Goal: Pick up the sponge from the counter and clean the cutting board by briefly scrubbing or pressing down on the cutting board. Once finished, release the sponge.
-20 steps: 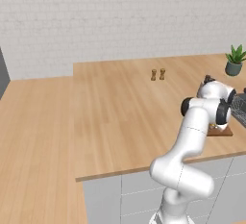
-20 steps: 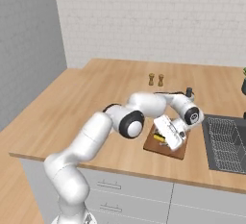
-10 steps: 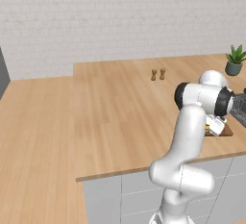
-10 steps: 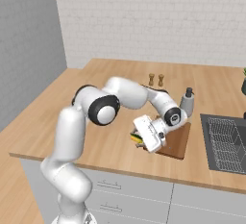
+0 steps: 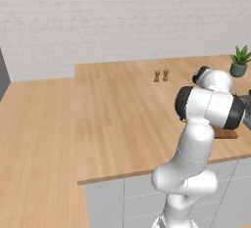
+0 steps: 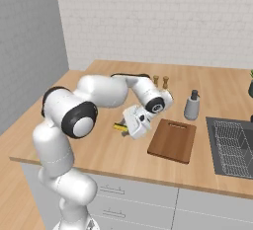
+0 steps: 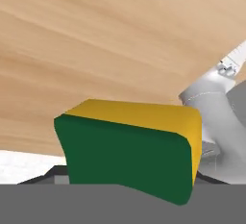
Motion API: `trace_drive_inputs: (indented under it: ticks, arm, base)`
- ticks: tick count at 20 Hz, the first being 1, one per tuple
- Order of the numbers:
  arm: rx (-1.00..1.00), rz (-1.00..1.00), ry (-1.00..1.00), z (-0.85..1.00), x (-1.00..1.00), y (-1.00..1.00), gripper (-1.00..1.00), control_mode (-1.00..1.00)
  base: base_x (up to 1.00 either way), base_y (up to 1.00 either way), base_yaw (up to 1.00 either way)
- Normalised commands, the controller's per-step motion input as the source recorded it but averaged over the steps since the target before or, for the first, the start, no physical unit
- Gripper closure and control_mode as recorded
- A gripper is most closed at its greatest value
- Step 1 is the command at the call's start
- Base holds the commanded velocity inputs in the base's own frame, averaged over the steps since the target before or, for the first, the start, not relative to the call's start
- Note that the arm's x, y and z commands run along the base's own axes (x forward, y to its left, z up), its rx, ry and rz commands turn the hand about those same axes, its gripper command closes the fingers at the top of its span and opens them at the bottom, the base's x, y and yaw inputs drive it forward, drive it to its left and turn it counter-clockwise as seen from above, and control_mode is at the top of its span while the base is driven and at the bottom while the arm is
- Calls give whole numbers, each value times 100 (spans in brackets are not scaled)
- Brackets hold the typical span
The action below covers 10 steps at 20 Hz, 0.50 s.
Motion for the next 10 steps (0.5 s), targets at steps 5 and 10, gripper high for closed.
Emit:
trace_drive_inputs:
  ticks: [5, 10]
  arm:
    - [-48, -12, 0, -31, 47, 18, 100, -100]
    - [-25, -3, 2, -59, 49, -2, 100, -100]
  base:
    - [0, 0, 0]
    - [0, 0, 0]
